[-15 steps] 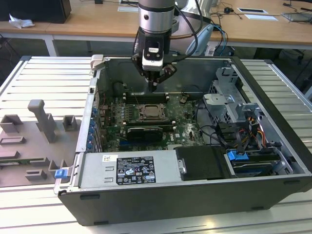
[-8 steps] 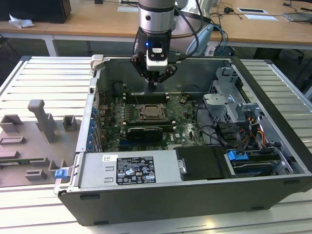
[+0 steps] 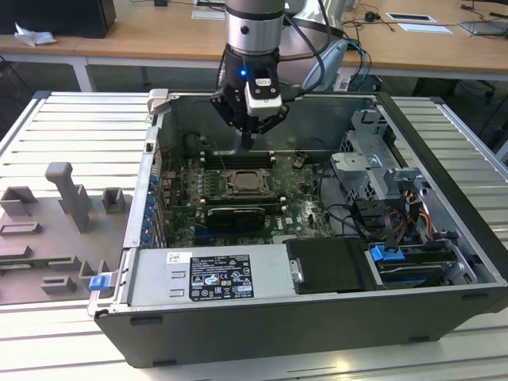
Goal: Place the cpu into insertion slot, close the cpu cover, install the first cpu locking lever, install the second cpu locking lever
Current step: 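Install the first cpu locking lever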
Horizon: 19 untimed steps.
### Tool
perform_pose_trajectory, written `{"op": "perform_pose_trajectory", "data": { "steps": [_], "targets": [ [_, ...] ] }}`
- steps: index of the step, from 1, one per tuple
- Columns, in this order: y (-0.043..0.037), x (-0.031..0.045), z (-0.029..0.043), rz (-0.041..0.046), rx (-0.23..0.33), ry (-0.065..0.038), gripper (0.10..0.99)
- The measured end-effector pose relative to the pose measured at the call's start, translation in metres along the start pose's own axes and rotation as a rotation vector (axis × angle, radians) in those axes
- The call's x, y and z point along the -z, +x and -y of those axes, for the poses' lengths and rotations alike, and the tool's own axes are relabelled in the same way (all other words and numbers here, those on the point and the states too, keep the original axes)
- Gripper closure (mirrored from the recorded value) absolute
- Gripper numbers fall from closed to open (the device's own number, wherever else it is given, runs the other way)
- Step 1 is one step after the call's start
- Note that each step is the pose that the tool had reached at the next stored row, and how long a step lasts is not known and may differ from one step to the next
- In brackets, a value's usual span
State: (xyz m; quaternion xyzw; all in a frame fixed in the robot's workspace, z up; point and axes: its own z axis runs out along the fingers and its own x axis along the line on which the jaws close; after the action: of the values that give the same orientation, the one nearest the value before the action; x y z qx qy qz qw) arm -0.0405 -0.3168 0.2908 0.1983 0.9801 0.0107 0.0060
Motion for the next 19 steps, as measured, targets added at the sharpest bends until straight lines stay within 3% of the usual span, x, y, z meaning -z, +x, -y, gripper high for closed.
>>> {"op": "perform_pose_trajectory", "data": {
  "steps": [11, 19],
  "targets": [
    [0.0, -0.0001, 0.0, -0.0028, 0.12, -0.001, 0.98],
    [0.0, -0.0001, 0.0, -0.0055, 0.239, -0.002, 0.98]
  ]
}}
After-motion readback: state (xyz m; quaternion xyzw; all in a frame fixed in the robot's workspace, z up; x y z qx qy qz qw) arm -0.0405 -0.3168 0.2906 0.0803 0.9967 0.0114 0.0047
